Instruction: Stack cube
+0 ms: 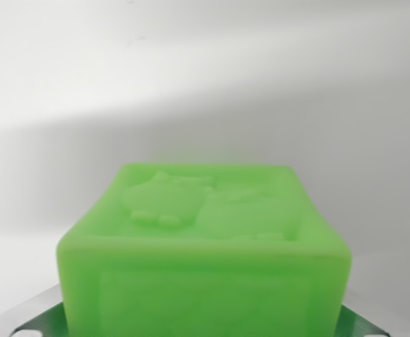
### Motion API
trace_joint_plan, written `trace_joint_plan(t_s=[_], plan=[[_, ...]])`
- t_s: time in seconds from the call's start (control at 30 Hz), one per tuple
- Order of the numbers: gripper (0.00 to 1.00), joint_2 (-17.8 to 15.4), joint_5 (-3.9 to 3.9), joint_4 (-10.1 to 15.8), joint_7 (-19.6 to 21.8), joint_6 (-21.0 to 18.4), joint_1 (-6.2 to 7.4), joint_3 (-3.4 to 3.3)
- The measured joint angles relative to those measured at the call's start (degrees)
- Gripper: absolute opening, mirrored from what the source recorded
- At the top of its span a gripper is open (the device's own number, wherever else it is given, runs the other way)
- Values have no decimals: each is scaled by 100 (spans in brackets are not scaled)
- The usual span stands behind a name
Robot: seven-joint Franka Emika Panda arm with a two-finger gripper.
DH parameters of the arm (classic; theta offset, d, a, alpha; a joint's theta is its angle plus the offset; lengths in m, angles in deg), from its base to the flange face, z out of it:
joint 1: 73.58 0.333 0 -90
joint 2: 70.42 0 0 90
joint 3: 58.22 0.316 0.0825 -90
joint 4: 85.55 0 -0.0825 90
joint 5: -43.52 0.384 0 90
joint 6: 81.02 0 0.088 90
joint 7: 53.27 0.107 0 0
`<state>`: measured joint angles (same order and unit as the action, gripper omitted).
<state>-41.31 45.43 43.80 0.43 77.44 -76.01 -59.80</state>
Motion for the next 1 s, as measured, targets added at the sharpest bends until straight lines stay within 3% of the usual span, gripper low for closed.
trace_joint_plan(t_s=[0.73,1.0], plan=[[0,-873,-15,167,13,-683,24,-37],[0,-894,-24,83,-258,-793,-60,-42]])
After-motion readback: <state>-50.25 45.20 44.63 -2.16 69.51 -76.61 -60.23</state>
